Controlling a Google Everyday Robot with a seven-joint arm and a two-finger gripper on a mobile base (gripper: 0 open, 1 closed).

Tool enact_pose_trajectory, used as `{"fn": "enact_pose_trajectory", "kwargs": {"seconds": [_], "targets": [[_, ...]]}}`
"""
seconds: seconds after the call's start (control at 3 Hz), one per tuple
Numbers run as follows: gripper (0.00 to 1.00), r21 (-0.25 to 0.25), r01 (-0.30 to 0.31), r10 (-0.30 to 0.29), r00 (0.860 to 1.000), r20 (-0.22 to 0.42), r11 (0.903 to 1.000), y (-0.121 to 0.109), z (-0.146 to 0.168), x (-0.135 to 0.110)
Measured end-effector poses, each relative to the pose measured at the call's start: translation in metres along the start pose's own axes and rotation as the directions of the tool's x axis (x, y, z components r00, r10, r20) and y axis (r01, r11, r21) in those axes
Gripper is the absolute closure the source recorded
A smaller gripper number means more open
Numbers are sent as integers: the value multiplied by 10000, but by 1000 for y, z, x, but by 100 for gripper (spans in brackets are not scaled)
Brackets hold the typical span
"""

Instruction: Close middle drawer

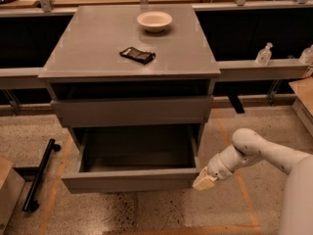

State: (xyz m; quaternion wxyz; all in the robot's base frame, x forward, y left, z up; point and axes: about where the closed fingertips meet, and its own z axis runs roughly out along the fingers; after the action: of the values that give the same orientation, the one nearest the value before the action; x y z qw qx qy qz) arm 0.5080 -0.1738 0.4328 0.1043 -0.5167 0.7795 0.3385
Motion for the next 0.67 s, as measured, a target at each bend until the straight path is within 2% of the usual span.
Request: {"fn": "enact_pose_trajectory", "kwargs": {"seconds": [0.33,0.67], "targets": [[100,195,396,-396,9992,-7,9990,-22,5,-7],[100,194,396,-395,9992,-8,9990,-22,5,-7]]}}
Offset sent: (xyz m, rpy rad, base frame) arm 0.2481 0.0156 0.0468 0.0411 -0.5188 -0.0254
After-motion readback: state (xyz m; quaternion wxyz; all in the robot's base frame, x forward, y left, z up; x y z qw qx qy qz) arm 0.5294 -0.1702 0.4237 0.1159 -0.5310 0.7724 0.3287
